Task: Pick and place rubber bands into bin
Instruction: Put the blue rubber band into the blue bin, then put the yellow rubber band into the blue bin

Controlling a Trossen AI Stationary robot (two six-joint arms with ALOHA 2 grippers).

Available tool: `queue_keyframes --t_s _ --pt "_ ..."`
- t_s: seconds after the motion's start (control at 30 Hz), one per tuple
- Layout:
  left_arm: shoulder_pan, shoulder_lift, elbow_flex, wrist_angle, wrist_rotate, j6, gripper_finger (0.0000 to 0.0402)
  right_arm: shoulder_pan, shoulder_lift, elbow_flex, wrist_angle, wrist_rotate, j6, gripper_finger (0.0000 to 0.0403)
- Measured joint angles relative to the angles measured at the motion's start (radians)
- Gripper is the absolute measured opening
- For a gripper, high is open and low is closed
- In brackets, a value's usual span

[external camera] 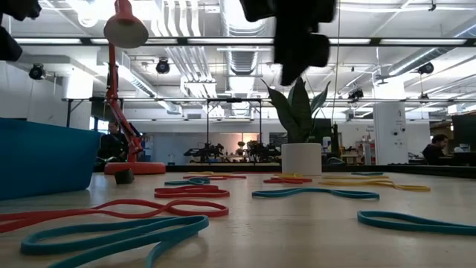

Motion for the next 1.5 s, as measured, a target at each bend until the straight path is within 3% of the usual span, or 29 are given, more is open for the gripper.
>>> queue_keyframes --t_s 0.2,0.37,0.47,0.63,0.93,1.07,1.27,1.5 --pt "-0.020 0.072 0.000 0.001 0.012 0.002 0.0159 0.089 0.000 -0.066 -0.031 -0.067 0.066 0.0201" --pt "-0.020 0.080 0.001 0.007 0.045 0.005 0.0197 0.135 0.000 -0.128 -0.068 -0.076 0.271 0.0201" --pt "-0.020 0.064 0.011 0.027 0.043 0.003 0.0200 0.140 -0.003 -0.174 -0.140 -0.060 0.382 0.0201" --pt "-0.019 0.027 0.021 0.052 0.024 -0.026 0.0201 0.101 -0.059 -0.306 -0.136 -0.101 0.375 0.0201" --pt "-0.019 -0.050 0.020 0.162 -0.036 -0.110 0.0201 -0.093 -0.177 -0.516 -0.053 -0.090 0.370 0.0201" --pt "-0.018 -0.077 0.019 0.194 -0.066 -0.130 0.0201 -0.149 -0.164 -0.534 0.006 -0.075 0.352 0.0201" --pt "-0.017 -0.093 0.019 0.207 -0.086 -0.145 0.0201 -0.193 -0.138 -0.534 0.032 0.046 0.340 0.0201" --pt "-0.017 -0.093 0.018 0.207 -0.088 -0.151 0.0201 -0.200 -0.088 -0.553 0.065 0.046 0.242 0.0201"
